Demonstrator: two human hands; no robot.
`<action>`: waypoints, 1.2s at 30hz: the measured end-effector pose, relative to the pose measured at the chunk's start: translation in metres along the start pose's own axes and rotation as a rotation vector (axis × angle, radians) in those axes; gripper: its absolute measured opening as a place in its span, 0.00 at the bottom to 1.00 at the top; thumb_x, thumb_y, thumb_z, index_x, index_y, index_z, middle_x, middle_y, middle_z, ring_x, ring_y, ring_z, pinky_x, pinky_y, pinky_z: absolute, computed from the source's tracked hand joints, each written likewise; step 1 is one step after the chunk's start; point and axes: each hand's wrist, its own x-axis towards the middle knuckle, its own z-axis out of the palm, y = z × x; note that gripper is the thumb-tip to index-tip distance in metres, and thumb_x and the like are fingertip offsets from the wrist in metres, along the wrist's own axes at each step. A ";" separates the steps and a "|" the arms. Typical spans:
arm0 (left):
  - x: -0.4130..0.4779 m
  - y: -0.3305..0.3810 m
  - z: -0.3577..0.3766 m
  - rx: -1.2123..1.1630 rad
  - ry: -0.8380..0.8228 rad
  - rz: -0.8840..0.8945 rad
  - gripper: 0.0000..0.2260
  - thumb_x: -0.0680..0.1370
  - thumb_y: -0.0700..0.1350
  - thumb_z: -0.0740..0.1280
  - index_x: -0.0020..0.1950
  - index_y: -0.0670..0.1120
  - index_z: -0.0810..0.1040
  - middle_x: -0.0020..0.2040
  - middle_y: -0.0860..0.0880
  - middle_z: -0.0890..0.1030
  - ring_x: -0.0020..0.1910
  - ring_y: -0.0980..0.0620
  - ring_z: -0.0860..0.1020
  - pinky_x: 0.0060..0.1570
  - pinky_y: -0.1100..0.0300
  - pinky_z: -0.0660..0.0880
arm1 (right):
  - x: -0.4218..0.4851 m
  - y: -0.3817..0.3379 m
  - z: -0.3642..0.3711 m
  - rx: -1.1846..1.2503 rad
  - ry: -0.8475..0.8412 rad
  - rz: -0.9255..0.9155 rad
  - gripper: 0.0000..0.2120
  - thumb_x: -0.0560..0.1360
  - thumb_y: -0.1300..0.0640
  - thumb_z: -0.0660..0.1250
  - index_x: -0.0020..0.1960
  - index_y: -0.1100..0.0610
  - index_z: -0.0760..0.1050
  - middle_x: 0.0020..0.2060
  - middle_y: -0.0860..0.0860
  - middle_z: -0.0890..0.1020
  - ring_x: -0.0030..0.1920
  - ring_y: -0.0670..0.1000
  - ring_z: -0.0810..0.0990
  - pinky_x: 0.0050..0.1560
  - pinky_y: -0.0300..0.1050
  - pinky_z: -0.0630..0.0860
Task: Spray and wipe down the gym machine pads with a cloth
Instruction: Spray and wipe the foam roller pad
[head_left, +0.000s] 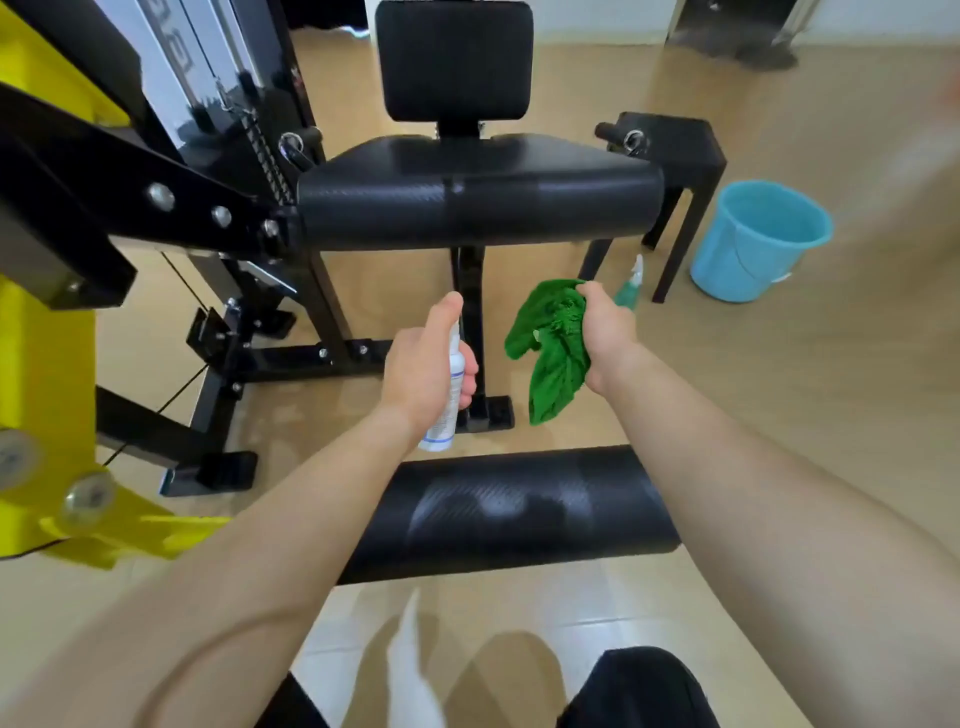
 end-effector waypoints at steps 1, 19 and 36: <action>-0.011 0.000 -0.001 -0.009 0.008 -0.040 0.32 0.84 0.64 0.59 0.30 0.41 0.74 0.27 0.42 0.74 0.25 0.48 0.72 0.30 0.59 0.73 | -0.015 0.000 0.002 -0.016 -0.023 0.035 0.21 0.74 0.45 0.66 0.59 0.58 0.76 0.49 0.57 0.85 0.49 0.59 0.85 0.53 0.59 0.82; -0.189 -0.040 -0.029 0.094 0.147 -0.360 0.34 0.85 0.61 0.55 0.28 0.38 0.72 0.24 0.43 0.74 0.24 0.50 0.71 0.36 0.58 0.72 | -0.182 0.066 -0.126 0.110 0.074 0.270 0.13 0.78 0.61 0.63 0.61 0.59 0.77 0.60 0.65 0.81 0.54 0.63 0.83 0.55 0.62 0.81; -0.169 -0.190 0.002 -0.001 0.208 -0.142 0.32 0.86 0.57 0.57 0.28 0.38 0.72 0.26 0.40 0.72 0.23 0.49 0.70 0.27 0.63 0.71 | -0.179 0.233 -0.128 0.471 -0.399 0.376 0.14 0.67 0.60 0.68 0.52 0.61 0.79 0.42 0.57 0.80 0.36 0.51 0.78 0.40 0.45 0.79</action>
